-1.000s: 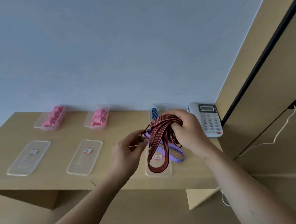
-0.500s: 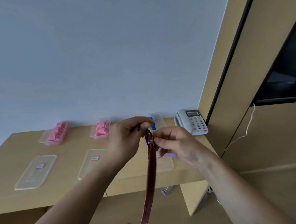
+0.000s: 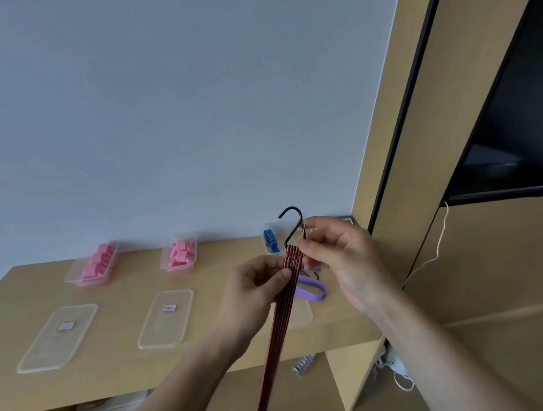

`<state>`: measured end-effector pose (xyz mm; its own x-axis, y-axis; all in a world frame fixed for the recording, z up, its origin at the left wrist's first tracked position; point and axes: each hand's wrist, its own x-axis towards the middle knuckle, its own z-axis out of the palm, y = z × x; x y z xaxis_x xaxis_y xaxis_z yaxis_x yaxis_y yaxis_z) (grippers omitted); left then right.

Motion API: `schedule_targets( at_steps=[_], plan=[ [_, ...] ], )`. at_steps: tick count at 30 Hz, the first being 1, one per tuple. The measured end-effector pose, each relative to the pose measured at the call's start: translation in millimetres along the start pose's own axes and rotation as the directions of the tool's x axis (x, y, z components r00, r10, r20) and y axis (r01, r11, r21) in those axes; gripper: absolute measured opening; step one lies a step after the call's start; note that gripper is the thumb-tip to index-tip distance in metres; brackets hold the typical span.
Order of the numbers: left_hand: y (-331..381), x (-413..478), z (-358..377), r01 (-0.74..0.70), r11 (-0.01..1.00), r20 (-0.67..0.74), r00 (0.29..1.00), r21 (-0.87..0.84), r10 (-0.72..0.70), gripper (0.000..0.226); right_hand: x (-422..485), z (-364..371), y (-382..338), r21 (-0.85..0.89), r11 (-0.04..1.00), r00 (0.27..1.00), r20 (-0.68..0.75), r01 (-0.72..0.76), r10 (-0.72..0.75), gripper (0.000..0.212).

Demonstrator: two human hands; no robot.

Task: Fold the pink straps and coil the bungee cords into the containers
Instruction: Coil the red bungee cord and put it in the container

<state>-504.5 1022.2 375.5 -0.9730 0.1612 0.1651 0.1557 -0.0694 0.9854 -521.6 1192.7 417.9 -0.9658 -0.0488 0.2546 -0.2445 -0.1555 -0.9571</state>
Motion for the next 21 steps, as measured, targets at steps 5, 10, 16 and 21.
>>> schedule_targets(
  at_steps=[5, 10, 16, 21],
  plan=[
    [11, 9, 19, 0.010, 0.993, -0.007, 1.000, -0.120, -0.011, 0.022, 10, -24, -9, -0.167, 0.968, 0.982, 0.020, 0.189, -0.189, 0.029],
    [12, 20, 39, 0.029, 0.960, 0.009, 1.000, -0.280, -0.028, 0.019, 14, -47, -11, -0.387, 0.820, 0.905, 0.122, 0.422, -0.408, 0.023],
    [14, 29, 52, 0.030, 0.911, 0.063, 0.998, -0.411, -0.004, 0.045, 17, -67, -8, -0.527, 0.674, 0.843, 0.179, 0.517, -0.507, 0.029],
    [6, 31, 59, 0.014, 0.981, 0.058, 0.998, -0.193, -0.003, 0.047, 20, -80, -14, -0.569, 0.633, 0.831, 0.183, 0.525, -0.525, 0.024]
  ],
)
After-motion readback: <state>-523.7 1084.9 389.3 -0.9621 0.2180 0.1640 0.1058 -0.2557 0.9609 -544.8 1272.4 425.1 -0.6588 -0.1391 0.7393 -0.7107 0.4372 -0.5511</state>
